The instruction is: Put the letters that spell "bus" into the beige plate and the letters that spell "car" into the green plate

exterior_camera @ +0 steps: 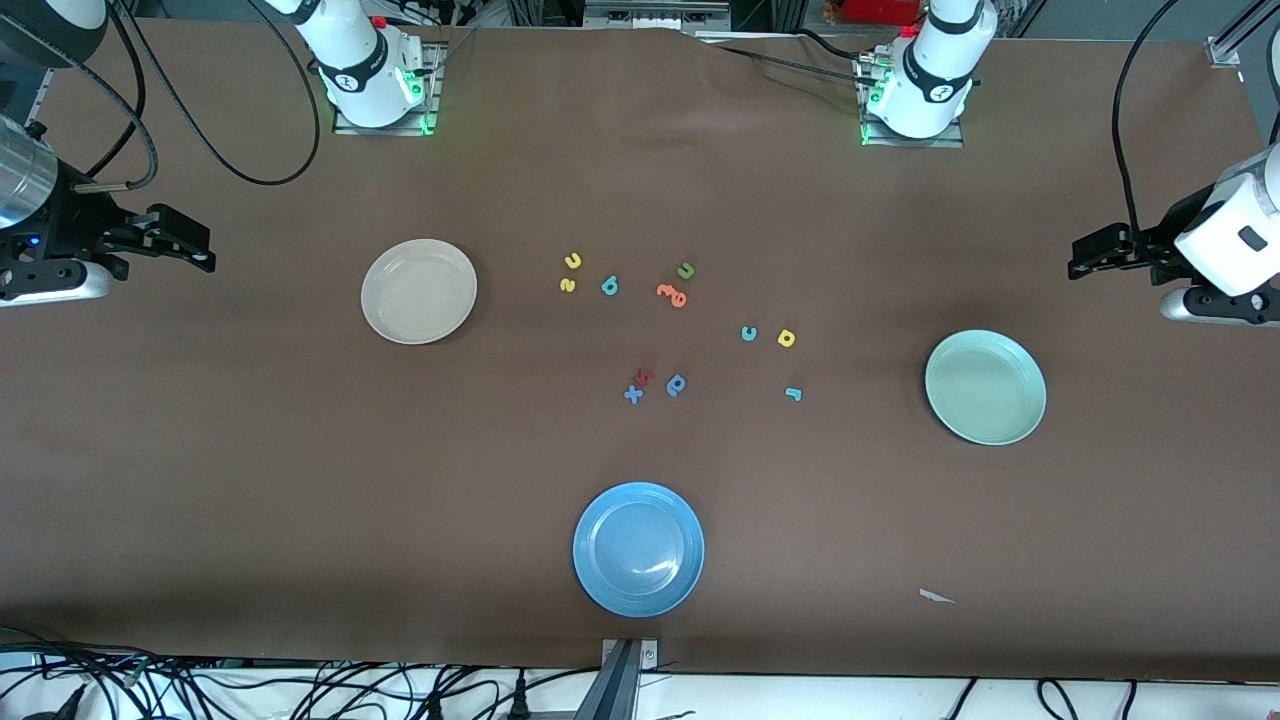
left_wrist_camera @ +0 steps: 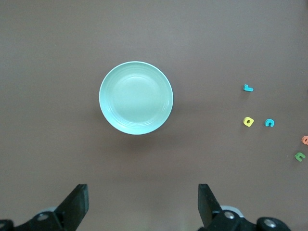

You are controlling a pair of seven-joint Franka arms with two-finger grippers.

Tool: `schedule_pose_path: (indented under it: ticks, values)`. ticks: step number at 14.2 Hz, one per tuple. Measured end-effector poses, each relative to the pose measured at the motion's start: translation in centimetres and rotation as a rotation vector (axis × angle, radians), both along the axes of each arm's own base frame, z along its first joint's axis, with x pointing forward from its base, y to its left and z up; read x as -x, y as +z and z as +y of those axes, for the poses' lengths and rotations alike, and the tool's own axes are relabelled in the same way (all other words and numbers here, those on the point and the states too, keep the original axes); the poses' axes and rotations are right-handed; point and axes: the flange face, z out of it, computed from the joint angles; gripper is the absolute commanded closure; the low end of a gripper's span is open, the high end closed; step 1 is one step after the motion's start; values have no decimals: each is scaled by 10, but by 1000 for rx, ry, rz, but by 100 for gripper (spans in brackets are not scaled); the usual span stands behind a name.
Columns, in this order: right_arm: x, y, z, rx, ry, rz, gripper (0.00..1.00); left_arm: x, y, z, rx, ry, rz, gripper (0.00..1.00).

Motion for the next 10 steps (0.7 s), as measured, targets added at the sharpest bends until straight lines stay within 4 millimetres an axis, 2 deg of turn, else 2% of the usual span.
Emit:
schedule_pose_path:
  ticks: [4, 8, 10]
  values:
    - [0, 0, 0, 0, 0, 0, 0, -8, -16, -7, 0, -11, 11, 0]
    - [0, 0, 0, 0, 0, 0, 0, -21, -50, -31, 11, -47, 34, 0]
    - [0, 0, 0, 0, 0, 0, 0, -29, -65, -35, 19, -48, 32, 0]
